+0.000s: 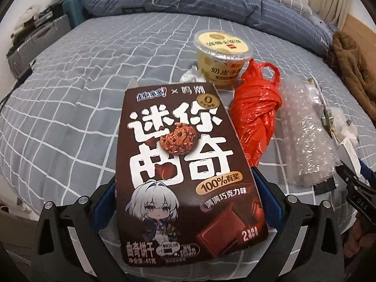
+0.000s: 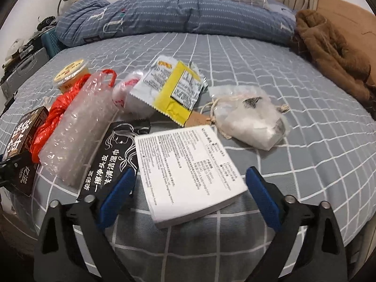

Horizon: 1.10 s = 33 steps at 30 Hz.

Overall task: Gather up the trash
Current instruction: 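Grasp the brown biscuit box with the left tool while the right tool grasps the white medicine box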

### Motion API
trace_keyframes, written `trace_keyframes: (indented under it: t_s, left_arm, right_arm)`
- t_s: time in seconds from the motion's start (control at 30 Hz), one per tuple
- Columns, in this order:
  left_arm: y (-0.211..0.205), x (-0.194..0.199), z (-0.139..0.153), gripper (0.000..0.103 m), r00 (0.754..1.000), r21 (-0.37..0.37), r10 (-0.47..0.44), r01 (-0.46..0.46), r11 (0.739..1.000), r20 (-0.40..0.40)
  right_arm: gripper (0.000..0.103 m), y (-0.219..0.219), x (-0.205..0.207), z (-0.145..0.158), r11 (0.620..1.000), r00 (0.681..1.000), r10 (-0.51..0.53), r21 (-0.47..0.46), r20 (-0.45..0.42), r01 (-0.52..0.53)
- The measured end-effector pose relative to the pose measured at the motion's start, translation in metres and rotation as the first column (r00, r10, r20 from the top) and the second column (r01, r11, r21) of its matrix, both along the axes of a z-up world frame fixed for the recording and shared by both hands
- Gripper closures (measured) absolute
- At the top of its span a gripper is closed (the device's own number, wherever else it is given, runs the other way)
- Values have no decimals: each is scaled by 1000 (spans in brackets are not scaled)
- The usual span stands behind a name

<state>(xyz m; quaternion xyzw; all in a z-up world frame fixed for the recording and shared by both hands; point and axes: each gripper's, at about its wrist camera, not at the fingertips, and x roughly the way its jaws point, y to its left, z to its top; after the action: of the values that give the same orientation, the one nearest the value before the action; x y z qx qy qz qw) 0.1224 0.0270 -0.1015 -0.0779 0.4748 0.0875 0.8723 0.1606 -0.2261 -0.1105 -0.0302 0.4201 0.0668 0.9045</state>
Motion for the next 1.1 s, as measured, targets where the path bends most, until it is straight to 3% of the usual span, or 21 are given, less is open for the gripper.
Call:
trace_keyframes:
  t_s: [0.07, 0.77, 1.0, 1.1]
  left_arm:
    - [2, 1, -5, 5, 1000, -11, 2, -2, 1000, -7]
    - [-2, -12, 6, 11, 998, 11, -30, 30, 999, 53]
    - [-2, -14, 5, 11, 998, 20, -32, 31, 999, 58]
    - [-4, -12, 3, 11, 998, 21, -36, 35, 999, 52]
  right_arm:
    - [21, 2, 2, -5, 1000, 1000, 4, -3, -11, -4]
    - [30, 3, -5, 2, 999, 1000, 16, 36, 19, -17]
    - [30, 7, -6, 1, 999, 1000, 14, 45, -4, -14]
    - [26, 9, -4, -1, 998, 1000, -10, 56, -8, 11]
